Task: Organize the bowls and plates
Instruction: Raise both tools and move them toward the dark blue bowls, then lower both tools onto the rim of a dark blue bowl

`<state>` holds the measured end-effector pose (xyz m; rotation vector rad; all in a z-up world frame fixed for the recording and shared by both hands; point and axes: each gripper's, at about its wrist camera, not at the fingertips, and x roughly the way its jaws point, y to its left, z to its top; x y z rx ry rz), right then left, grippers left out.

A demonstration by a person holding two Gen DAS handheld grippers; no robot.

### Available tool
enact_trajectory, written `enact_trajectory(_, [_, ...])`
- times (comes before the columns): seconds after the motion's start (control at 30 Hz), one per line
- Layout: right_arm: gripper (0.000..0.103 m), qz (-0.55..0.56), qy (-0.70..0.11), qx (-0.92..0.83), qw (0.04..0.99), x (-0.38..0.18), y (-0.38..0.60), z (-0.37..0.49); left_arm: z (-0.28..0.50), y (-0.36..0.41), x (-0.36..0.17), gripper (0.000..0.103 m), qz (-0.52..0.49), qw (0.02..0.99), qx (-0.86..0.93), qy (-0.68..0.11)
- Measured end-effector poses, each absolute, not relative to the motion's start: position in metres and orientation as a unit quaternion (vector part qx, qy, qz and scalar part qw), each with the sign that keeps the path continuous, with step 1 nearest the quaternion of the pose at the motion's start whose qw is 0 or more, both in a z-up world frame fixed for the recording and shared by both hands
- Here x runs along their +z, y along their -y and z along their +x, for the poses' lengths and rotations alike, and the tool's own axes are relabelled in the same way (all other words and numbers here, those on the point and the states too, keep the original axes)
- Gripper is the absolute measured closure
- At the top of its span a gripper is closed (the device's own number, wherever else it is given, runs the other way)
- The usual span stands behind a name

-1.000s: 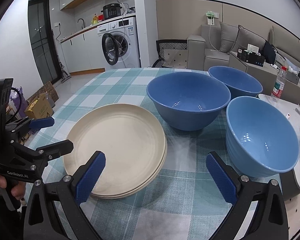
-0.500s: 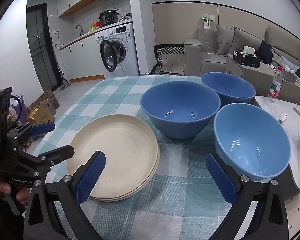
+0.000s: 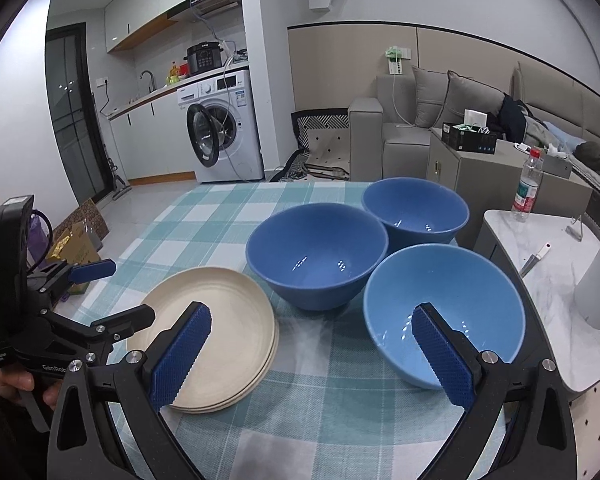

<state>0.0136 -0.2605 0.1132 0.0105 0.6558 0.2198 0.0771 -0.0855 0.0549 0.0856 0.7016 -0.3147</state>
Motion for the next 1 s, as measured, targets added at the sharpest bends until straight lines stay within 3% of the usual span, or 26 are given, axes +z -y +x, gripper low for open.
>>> enact_trajectory(1.0, [0.001, 0.018, -0.306, 0.073, 0.949, 0.168, 0.341, 0.048, 0.142, 0.158, 0.098, 0.0, 0.067, 0.928, -0.183, -0.319])
